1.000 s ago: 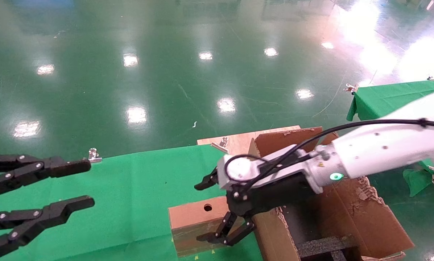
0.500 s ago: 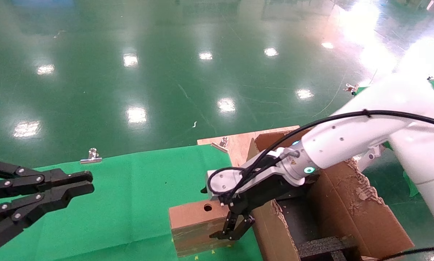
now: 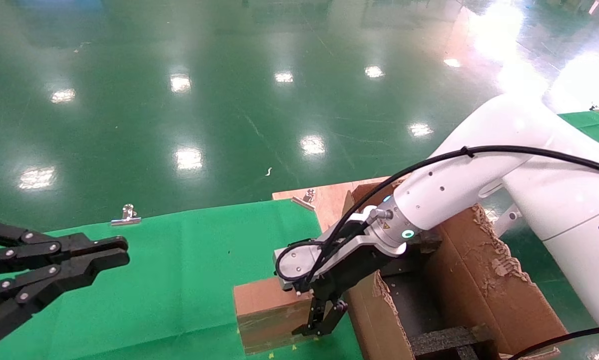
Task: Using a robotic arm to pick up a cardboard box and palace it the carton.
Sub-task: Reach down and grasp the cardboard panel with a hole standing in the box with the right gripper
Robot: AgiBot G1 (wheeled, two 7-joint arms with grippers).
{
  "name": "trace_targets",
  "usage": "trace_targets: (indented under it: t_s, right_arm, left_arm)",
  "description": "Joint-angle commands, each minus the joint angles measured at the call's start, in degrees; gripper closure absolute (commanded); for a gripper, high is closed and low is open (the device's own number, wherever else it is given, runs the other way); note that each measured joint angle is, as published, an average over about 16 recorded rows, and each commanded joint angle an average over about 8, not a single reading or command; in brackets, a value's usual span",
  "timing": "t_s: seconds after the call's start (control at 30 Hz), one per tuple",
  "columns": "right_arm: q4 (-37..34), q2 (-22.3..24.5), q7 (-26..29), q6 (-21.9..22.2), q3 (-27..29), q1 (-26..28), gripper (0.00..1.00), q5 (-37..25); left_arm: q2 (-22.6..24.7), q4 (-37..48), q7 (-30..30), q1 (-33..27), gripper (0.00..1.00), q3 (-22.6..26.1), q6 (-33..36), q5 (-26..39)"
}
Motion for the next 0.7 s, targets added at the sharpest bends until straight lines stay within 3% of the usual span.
trace_targets:
  t_s: [0.03, 0.7]
  right_arm:
    - [-0.49, -0.31, -0.25, -0.08, -0.39, 0.18, 1.0, 0.11]
    - [0.25, 0.23, 0.1, 0.07, 0.3, -0.17, 1.0, 0.17]
  left_arm:
    - [0.0, 0.01, 0.0, 0.0, 0.0, 0.0, -0.01, 0.01]
    - [0.0, 0.01, -0.01, 0.0, 0.0, 0.01, -0.01, -0.03]
